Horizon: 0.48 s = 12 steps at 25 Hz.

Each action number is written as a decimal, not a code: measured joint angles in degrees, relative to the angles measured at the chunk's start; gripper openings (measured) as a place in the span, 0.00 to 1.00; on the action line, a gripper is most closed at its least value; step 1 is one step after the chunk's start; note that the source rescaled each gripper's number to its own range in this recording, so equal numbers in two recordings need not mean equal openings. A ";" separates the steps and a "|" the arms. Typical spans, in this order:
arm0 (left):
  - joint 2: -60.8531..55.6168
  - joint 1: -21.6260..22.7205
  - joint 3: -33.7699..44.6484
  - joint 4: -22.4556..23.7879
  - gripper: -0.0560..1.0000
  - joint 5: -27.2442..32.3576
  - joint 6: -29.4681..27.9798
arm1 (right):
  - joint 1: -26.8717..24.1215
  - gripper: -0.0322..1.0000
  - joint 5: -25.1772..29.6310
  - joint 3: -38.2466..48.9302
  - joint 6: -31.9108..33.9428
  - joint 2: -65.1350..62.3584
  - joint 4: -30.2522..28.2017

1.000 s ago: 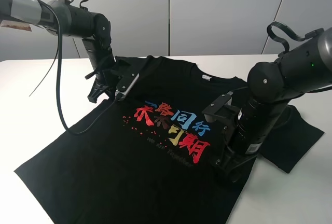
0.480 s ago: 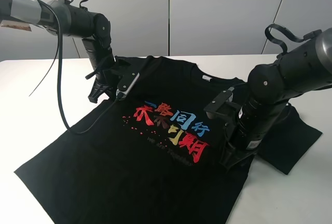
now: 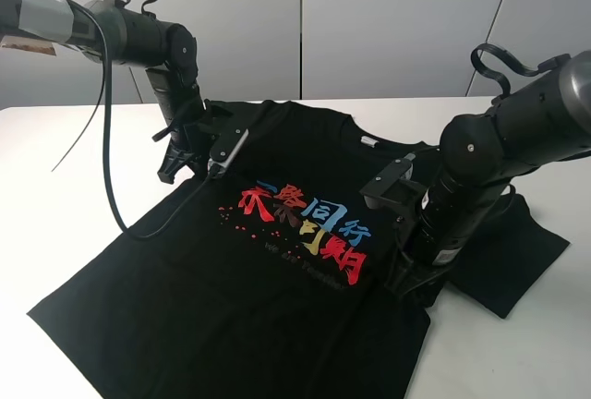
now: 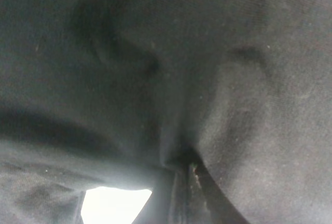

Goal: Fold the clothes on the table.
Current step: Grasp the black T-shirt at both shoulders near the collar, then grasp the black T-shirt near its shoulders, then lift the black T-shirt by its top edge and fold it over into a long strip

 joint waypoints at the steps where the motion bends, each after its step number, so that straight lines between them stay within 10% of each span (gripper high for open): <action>1: 0.00 0.00 0.00 0.00 0.05 0.00 -0.28 | 0.00 0.03 0.47 -0.23 0.00 0.22 0.00; 12: -2.10 0.00 0.12 -2.85 0.05 -1.35 -3.99 | 0.33 0.03 9.32 -1.89 2.93 -2.32 -5.58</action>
